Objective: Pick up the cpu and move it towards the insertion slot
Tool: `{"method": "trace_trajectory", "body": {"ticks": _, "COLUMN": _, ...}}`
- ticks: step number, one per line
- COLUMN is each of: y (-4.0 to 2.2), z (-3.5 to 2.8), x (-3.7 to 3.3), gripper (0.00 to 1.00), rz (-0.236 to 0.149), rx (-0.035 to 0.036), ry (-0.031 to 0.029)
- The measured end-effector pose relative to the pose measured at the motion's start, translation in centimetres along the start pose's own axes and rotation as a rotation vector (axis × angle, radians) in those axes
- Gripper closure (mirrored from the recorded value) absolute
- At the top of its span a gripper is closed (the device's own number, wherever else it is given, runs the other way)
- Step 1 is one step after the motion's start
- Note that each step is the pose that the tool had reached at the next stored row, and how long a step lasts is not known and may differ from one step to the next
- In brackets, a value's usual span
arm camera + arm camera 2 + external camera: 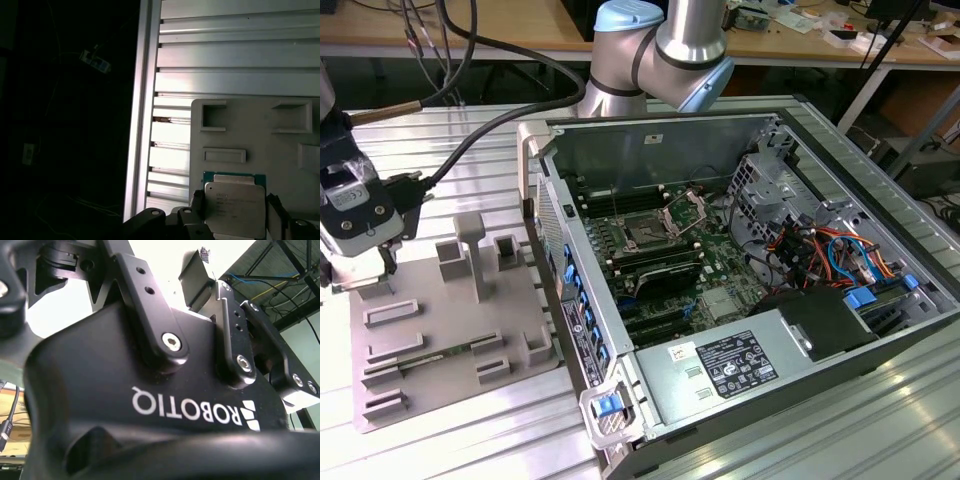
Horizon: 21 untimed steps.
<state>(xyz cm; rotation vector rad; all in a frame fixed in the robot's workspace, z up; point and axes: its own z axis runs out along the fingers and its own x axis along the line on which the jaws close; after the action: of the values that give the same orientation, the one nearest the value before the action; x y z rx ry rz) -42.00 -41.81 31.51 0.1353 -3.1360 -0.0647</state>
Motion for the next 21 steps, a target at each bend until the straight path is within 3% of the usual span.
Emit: {"method": "trace_trajectory", "body": {"ticks": 21, "y": 0.02, "z": -0.62, "x": 0.00, "gripper": 0.45, "rz": 0.000, "rx": 0.0001, "ry": 0.0002}}
